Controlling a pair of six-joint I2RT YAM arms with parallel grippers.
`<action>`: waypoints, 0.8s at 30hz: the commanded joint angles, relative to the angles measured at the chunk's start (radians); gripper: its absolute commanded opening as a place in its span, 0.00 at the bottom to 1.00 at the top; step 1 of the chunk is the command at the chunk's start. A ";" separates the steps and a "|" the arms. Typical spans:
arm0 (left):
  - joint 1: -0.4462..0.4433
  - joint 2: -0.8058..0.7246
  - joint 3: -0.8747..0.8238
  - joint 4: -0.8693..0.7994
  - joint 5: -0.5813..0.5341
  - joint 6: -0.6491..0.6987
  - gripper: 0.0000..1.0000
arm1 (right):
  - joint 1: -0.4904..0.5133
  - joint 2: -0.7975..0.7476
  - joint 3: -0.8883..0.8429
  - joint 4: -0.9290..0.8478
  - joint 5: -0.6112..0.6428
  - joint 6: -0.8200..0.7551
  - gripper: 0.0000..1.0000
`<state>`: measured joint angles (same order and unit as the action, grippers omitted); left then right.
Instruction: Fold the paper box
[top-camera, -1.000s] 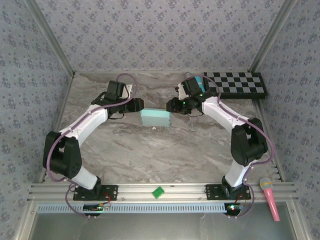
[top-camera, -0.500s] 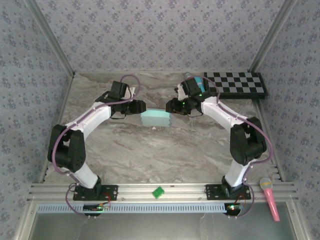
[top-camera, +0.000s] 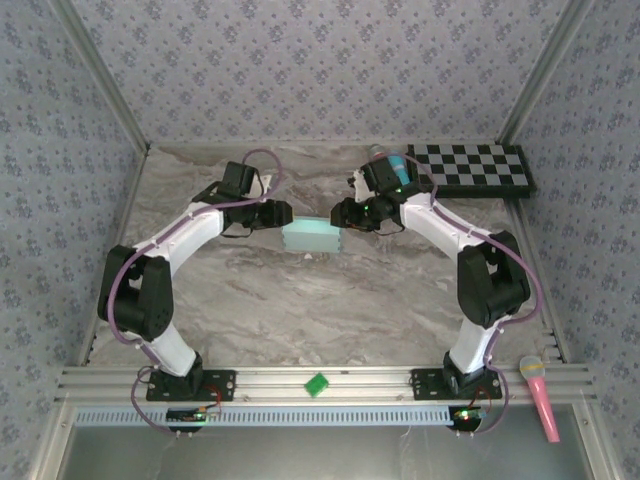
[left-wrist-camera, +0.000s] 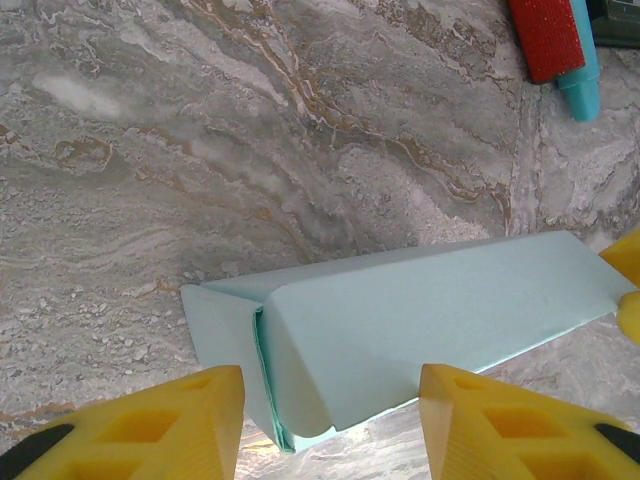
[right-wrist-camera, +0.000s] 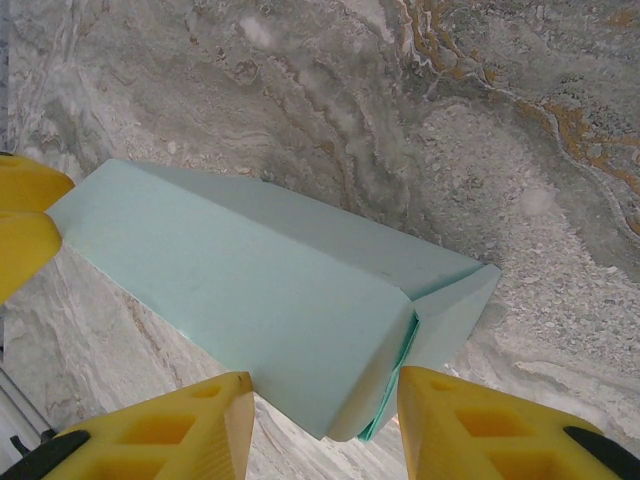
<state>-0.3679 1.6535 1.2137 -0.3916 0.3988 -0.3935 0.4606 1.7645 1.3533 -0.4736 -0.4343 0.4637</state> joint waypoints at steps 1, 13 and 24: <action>0.004 0.001 -0.032 -0.004 0.020 0.002 0.49 | 0.010 0.024 -0.002 -0.023 -0.003 -0.004 0.43; 0.004 -0.024 -0.111 0.020 0.021 -0.015 0.49 | 0.013 0.023 -0.035 -0.025 0.009 -0.007 0.43; 0.004 -0.020 -0.134 0.019 0.014 -0.015 0.48 | 0.013 0.021 -0.072 -0.015 0.007 0.004 0.43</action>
<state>-0.3664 1.6341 1.1057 -0.3096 0.4240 -0.4122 0.4671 1.7683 1.3125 -0.4606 -0.4389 0.4637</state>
